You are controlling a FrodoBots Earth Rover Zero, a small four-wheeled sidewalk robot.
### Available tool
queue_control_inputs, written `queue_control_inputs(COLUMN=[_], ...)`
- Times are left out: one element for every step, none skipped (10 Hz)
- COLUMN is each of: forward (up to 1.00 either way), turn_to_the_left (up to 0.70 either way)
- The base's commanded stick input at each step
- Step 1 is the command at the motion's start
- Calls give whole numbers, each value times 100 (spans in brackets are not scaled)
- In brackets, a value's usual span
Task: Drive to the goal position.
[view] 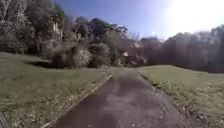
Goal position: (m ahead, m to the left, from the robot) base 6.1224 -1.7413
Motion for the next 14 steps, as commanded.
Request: queue_control_inputs(forward=[85, 85, 85, 85, 85, 85, 85, 85, 85, 85, 85, 85, 85, 85], turn_to_the_left=[0, 0, 0, -5, -21, -27, -24, -6, 0, 0, 0, 0, -27, -27])
